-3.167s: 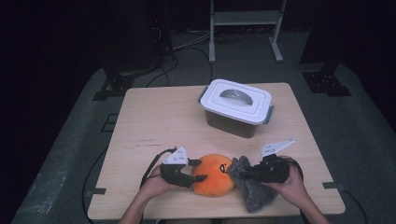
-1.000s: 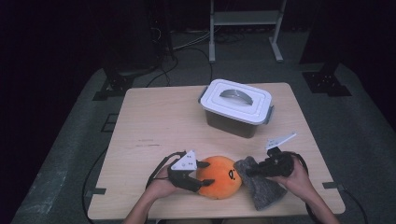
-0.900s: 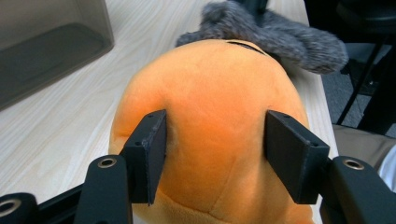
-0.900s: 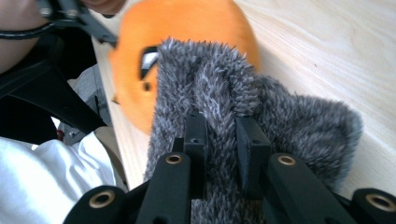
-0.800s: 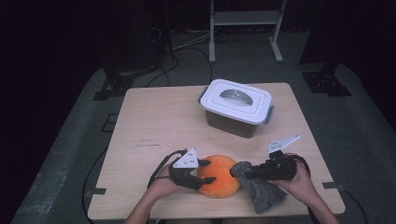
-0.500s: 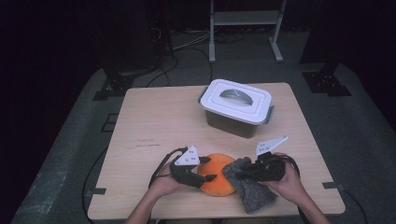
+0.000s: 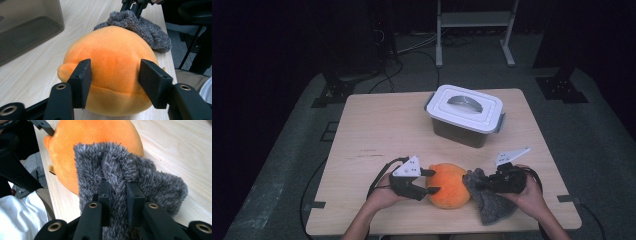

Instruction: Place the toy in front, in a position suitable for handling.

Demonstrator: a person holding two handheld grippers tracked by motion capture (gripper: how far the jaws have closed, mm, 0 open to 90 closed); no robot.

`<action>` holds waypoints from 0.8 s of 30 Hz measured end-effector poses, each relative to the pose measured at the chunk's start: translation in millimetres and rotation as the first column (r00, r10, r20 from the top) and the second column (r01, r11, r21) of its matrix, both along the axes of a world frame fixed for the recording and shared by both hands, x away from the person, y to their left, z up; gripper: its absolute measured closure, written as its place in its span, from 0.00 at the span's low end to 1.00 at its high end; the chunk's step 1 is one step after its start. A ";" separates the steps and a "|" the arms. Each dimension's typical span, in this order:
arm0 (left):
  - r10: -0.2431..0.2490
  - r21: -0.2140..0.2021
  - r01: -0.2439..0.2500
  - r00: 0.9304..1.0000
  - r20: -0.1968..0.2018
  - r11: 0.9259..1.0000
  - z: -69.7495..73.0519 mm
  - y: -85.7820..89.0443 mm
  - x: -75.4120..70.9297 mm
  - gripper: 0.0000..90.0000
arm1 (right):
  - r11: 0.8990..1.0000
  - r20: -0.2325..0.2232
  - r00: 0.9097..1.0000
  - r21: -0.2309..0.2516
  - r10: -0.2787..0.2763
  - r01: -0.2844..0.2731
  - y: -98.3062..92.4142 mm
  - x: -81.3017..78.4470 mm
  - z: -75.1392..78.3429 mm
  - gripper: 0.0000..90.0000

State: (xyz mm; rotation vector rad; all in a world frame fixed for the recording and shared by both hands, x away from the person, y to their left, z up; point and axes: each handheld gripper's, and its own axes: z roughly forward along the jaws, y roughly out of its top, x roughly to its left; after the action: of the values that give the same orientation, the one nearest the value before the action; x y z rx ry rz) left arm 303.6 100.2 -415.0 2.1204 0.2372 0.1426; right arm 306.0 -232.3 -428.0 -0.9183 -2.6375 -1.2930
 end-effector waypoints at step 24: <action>0.013 -0.032 -0.014 1.000 -0.025 0.999 6.9 -12.2 6.3 0.53 | 1.000 0.114 0.993 0.000 0.010 -0.010 12.9 -8.9 16.0 0.84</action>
State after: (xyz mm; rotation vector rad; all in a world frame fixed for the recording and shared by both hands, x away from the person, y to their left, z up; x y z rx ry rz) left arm 310.0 88.0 -408.1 2.0902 0.2668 0.1201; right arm 297.1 -219.4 -412.1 -0.8542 -2.7217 -1.3840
